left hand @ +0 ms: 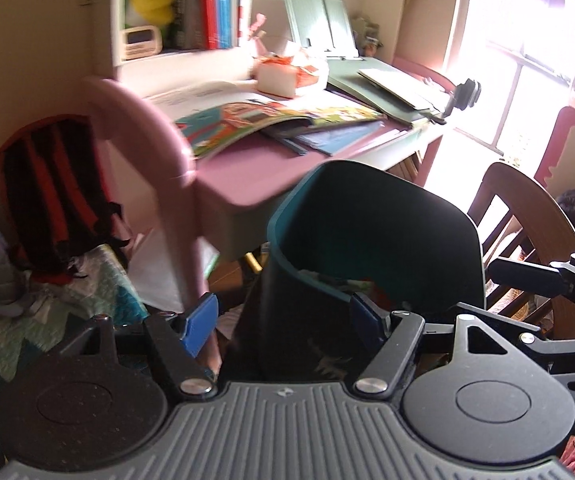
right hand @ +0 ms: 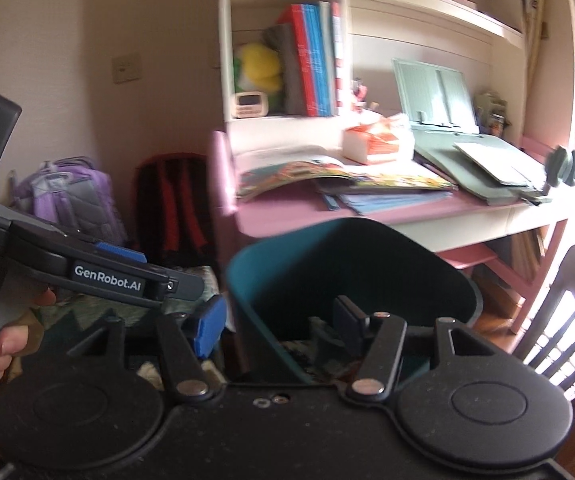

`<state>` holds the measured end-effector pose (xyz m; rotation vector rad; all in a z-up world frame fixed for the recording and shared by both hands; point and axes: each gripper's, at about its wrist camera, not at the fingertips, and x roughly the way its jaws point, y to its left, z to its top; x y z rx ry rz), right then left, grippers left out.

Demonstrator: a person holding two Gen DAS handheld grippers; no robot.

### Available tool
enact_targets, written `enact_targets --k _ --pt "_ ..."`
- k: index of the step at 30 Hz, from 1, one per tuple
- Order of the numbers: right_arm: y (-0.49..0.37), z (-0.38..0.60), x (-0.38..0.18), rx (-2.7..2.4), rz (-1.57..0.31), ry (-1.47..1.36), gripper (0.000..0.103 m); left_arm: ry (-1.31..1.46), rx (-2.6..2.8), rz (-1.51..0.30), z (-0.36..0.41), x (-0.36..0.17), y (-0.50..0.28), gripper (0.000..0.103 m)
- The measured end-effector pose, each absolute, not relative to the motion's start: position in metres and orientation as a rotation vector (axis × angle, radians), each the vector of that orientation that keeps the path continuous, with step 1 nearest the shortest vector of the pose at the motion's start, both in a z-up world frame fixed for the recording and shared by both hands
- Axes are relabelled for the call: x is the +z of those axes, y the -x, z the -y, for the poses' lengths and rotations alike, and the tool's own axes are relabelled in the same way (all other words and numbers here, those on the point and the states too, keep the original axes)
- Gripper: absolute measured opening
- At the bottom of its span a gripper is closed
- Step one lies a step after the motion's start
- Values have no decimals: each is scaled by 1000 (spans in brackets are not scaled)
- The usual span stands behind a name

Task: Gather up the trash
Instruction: 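Move both tools back down toward the last wrappers under the bench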

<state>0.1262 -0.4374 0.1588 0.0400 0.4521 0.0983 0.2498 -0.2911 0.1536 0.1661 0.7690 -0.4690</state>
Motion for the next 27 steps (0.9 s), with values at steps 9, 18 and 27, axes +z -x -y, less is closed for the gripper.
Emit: enact_targets --k 9,18,27 --pt "-127 367 162 260 -453 -10 59 -140 -368 -713 197 161 -215 72" --pt "-141 271 139 461 -505 17 59 -86 -241 -722 83 144 -190 72" --pt "-162 167 87 638 -615 50 60 -27 -116 -779 -25 96 -175 80"
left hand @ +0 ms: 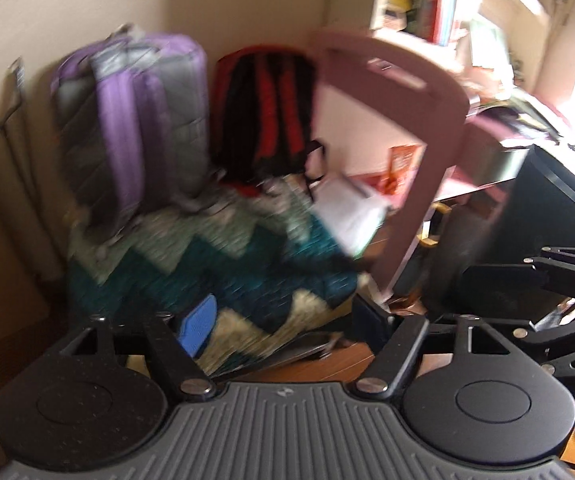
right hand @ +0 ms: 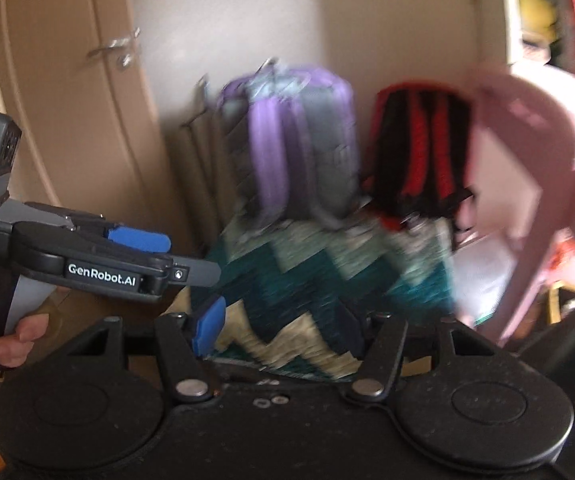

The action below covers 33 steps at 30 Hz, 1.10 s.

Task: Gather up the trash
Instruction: 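Move both tools back down toward the last wrappers under the bench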

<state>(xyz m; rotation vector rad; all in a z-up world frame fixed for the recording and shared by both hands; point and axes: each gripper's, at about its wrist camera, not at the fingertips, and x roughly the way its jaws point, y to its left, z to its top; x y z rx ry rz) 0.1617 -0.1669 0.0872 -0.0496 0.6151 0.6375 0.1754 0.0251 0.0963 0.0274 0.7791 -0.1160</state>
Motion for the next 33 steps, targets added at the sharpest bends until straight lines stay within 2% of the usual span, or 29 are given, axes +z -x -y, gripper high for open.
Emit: enact_targets --k 10,22,33 --pt "-216 64 -23 725 -819 65 60 48 12 -909 -146 -5 -199 83" --pt "-283 -19 -178 723 -1080 82 60 225 194 -1089 -282 -161 -230 91" --pt "-315 -82 -321 714 -1159 241 60 185 300 -1317 -341 -325 -238 91"
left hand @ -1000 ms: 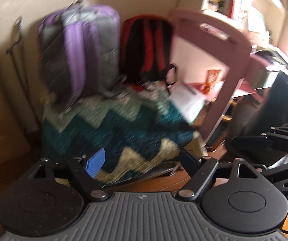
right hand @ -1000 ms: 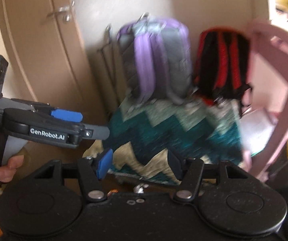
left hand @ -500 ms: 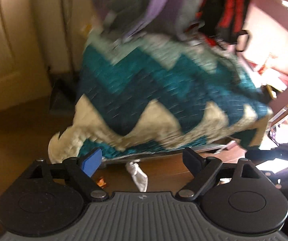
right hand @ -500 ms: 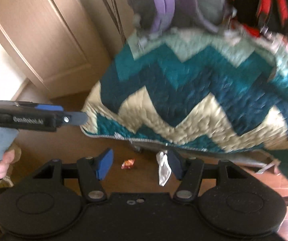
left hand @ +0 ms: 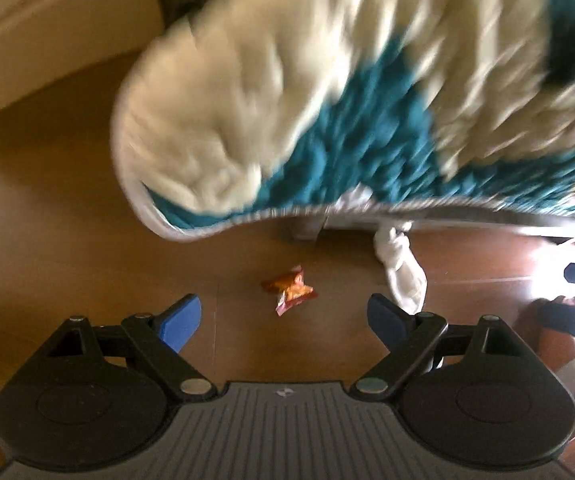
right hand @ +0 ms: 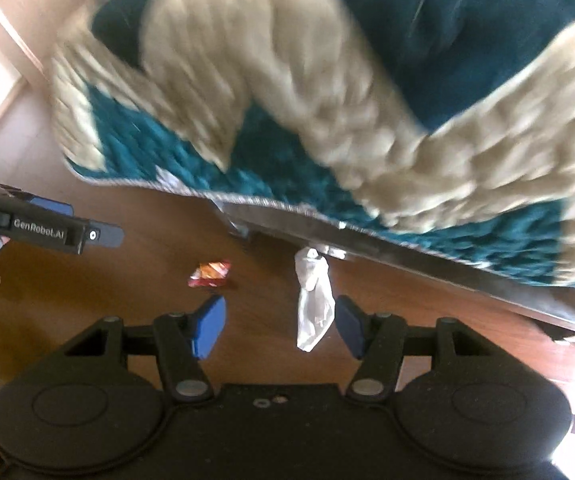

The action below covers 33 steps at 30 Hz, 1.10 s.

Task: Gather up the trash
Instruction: 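Move both tools back down toward the last wrappers under the bench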

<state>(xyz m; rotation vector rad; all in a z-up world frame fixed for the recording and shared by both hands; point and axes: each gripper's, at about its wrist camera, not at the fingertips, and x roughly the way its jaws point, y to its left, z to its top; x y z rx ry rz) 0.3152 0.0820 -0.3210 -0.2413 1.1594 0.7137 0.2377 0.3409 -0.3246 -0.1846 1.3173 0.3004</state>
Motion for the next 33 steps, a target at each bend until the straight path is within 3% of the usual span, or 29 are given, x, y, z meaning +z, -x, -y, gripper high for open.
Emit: enact_targets --k 15,33 --pt "-348 -138 -466 651 -1244 365 60 251 327 -1426 -353 -473 -254 91" --pt "-387 -140 -524 364 -1248 55 57 266 369 -1403 -358 -529 -268 87"
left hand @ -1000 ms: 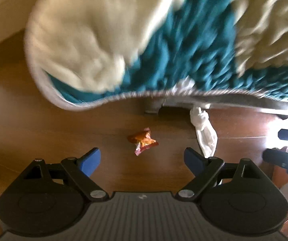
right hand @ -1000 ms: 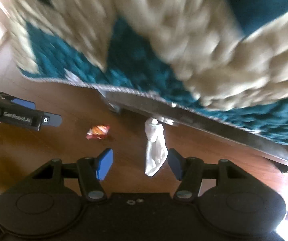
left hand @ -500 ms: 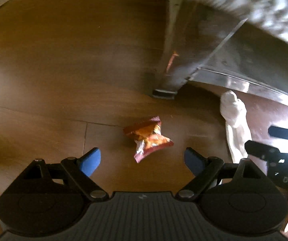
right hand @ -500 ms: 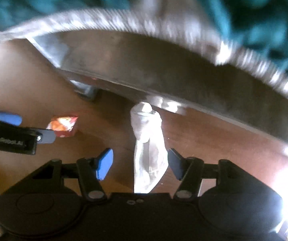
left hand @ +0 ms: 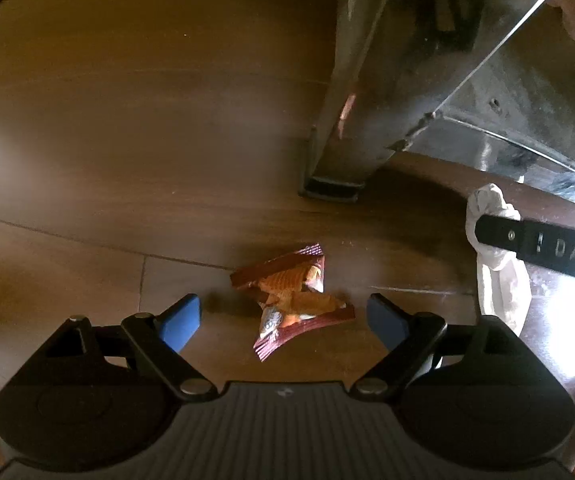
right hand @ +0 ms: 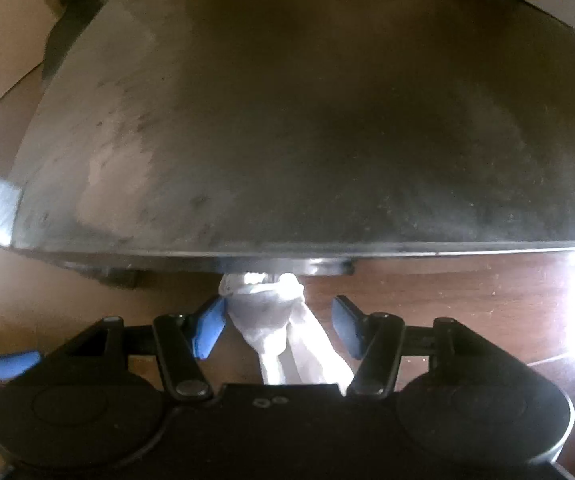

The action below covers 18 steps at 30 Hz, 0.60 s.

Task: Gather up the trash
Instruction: 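Move both tools back down toward the last wrappers under the bench, then close left tool on orange snack wrapper while right tool closes on white tissue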

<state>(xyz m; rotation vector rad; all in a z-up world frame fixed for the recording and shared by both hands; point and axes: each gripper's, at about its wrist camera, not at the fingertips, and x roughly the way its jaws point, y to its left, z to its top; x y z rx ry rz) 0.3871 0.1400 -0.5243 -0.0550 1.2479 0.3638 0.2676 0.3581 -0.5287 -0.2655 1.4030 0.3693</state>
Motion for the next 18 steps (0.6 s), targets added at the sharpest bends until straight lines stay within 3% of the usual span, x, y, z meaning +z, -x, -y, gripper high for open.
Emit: enact_targets --k 3,5,10,18 --pt "-390 -139 -528 375 -1268 56 55 280 358 -1419 -359 -533 -269 67" --pt "-390 -139 -530 397 -1279 81 32 290 346 -1424 -360 -535 -269 58" --pt "-394 -132 -532 400 -1301 77 19 277 326 -1420 -363 -535 -270 46" --pt "-381 -125 -526 454 -1355 239 12 258 313 -1415 -361 -522 -261 43"
